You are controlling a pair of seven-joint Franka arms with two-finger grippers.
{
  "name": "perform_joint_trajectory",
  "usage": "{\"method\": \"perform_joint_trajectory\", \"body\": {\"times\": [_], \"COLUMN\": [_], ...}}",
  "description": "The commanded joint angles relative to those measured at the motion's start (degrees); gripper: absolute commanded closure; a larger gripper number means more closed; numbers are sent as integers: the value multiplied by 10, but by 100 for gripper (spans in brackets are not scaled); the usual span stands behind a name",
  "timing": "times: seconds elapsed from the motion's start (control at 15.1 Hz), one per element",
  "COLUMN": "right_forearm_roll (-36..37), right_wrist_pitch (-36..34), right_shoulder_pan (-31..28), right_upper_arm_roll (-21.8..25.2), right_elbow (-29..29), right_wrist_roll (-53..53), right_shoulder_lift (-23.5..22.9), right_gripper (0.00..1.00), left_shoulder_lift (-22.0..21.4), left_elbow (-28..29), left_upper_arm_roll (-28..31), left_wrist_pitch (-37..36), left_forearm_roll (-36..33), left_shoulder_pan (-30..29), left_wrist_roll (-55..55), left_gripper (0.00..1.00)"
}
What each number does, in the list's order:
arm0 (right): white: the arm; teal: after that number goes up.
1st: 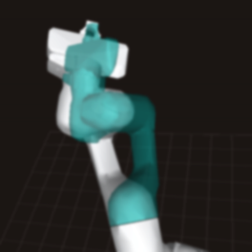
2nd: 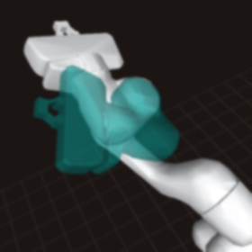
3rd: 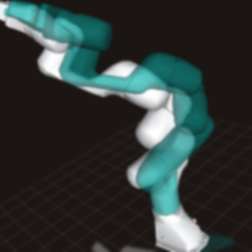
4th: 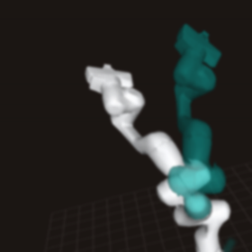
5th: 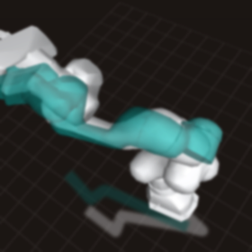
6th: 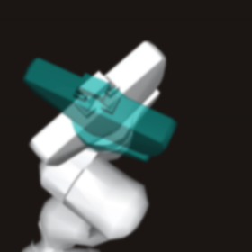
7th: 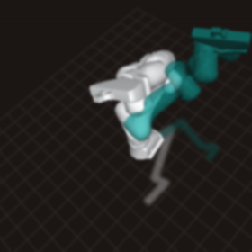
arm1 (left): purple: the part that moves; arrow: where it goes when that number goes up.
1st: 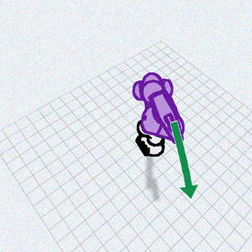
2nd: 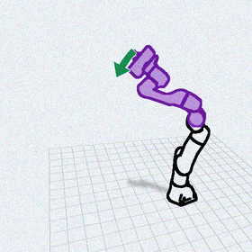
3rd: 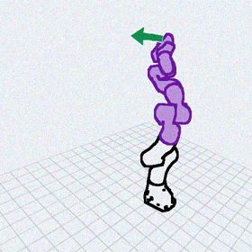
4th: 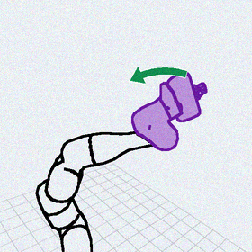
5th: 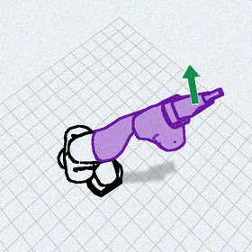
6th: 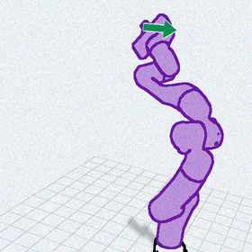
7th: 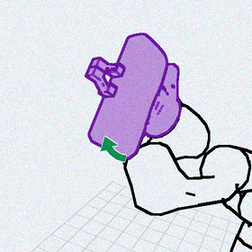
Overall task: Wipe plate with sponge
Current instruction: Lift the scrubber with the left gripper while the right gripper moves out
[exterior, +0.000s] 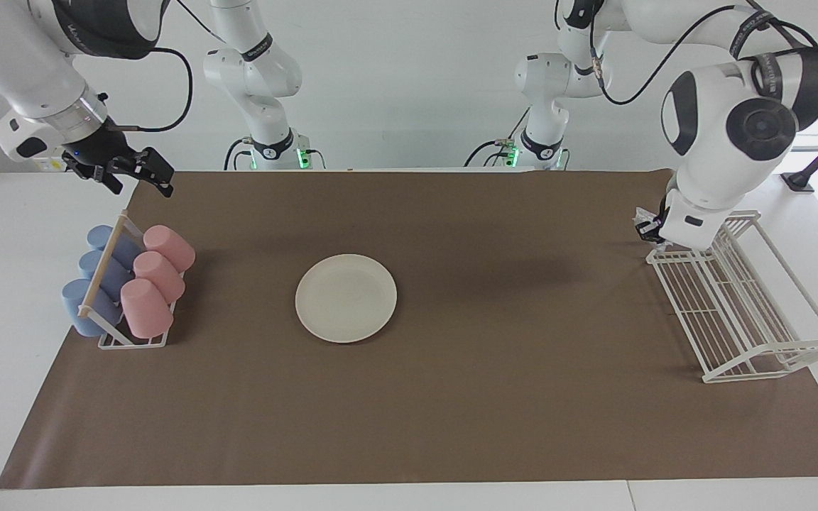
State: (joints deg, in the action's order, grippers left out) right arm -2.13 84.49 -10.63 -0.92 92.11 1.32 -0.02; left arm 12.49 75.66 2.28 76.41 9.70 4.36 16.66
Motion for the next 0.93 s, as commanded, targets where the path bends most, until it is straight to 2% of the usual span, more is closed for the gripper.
{"method": "perform_joint_trajectory", "body": {"times": [0.0,0.13,0.33,0.6,0.8,0.86], "right_forearm_roll": [7,12,13,3,-11,-15], "right_wrist_pitch": [-1,38,44,31,16,14], "right_shoulder_pan": [-23,-13,30,68,82,82], "right_upper_arm_roll": [-3,-9,-11,-14,-43,-58], "right_elbow": [9,11,4,2,-3,-4], "right_wrist_roll": [4,-24,-166,-322,-455,-514], "right_shoulder_lift": [4,6,7,15,20,22], "right_gripper": [0,0,0,0,0,0], "left_shoulder_lift": [-34,-61,-135,-227,-289,-307], "left_elbow": [22,75,223,399,509,536], "left_upper_arm_roll": [1,1,1,1,-5,-5], "left_wrist_pitch": [-34,-25,48,114,158,186], "left_forearm_roll": [148,231,376,492,572,602], "left_shoulder_pan": [-45,-59,-81,-75,-63,-39], "left_wrist_roll": [0,-6,-40,-121,-187,-196], "left_gripper": [100,100,100,100,100,100]}}
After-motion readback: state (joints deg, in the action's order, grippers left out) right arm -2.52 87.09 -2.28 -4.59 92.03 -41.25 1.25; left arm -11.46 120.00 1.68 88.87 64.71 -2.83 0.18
